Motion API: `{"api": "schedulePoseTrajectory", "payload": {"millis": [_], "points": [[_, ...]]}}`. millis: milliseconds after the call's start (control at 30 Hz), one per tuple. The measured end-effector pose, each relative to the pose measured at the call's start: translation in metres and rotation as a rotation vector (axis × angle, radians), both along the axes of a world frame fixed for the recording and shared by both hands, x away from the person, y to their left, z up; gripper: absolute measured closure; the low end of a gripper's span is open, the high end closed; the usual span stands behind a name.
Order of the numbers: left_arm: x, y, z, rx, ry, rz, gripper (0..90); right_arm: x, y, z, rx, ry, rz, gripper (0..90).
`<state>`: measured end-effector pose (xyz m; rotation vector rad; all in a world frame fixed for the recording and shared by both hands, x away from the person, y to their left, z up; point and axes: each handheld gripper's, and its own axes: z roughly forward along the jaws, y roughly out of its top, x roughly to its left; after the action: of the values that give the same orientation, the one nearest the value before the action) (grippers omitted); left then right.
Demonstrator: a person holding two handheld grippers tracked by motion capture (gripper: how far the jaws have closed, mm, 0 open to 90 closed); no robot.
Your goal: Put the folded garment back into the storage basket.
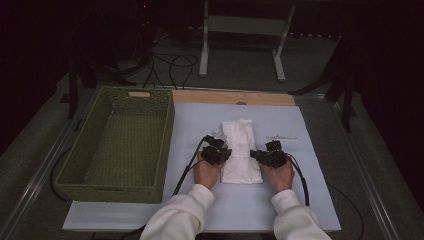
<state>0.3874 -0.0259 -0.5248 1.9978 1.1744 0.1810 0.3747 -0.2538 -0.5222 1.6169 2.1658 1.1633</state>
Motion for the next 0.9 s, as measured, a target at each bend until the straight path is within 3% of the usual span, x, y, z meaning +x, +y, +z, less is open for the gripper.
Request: {"api": "schedulePoseTrajectory", "payload": {"millis": [600, 900], "points": [[-0.002, 0.003, 0.013, -0.006, -0.025, -0.006, 83.6, -0.003, 0.002, 0.009, 0.011, -0.028, 0.014, 80.0], [-0.002, 0.011, 0.025, -0.008, -0.045, 0.004, 83.6, -0.004, 0.01, 0.025, 0.008, -0.054, 0.025, 80.1]]}}
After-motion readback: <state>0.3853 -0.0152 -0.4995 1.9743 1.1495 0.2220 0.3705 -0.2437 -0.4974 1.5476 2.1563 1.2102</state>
